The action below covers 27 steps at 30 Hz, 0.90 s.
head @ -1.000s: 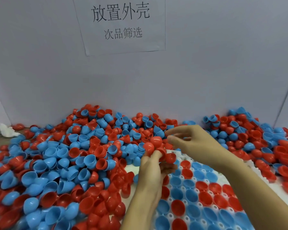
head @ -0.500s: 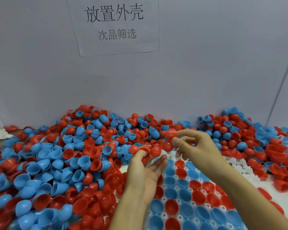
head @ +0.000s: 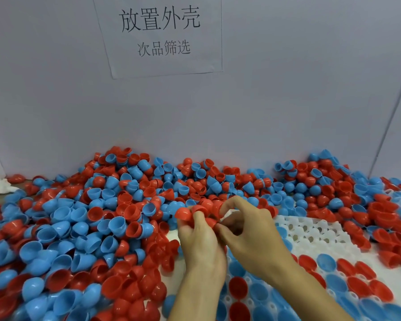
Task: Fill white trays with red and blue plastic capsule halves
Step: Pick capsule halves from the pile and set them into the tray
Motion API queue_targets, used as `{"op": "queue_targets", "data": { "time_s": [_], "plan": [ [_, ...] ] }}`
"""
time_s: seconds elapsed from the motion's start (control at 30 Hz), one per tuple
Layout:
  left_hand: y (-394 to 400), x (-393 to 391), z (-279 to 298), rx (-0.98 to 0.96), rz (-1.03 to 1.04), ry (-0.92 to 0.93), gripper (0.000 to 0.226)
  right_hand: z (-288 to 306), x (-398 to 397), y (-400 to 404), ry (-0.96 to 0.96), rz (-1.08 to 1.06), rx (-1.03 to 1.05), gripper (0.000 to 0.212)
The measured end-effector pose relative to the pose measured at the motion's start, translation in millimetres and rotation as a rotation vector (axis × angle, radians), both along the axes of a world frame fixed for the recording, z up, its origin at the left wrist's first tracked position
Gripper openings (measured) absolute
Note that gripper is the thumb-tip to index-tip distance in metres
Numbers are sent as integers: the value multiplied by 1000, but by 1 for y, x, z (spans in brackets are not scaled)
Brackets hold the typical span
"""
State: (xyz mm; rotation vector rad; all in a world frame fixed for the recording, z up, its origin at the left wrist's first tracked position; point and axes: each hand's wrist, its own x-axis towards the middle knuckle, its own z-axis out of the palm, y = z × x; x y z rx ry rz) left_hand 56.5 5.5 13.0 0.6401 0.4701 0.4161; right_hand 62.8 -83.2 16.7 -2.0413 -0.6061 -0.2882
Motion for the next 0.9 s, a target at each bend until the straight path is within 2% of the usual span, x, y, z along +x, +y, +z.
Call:
{"op": "queue_targets", "data": {
  "time_s": [0.17,0.27,0.37,0.5,0.57,0.63,0.7,0.8,0.87,0.9],
  "plan": [
    [-8,-1,-3,13,-46,16,21,-4,-4,8,-92,-91,43,49],
    [-6,-3,-4,-25,-81,-23,21,7,3,-13,-84,-135,42,45],
    [2,-4,-5,-77,-179,-57,16,26,26,-66,-1,-274,-279,18],
    [7,-8,-1,-141,-335,-127,17,33,52,-116,210,-326,-893,14],
    [6,-9,-1,-161,-372,-149,17,23,56,-112,266,-301,-1037,8],
    [5,-10,-1,-162,-393,-171,16,14,58,-105,261,-255,-1118,18],
    [5,-10,-2,-144,-413,-192,15,13,58,-102,286,-231,-1166,25],
    [6,-11,-1,-104,-433,-215,20,23,56,-106,301,-204,-1185,18],
    [5,-10,0,-58,-435,-235,21,34,53,-107,187,-229,-1081,17],
    [5,-11,-1,-22,-434,-247,17,40,49,-102,102,-218,-941,16]
  ]
}}
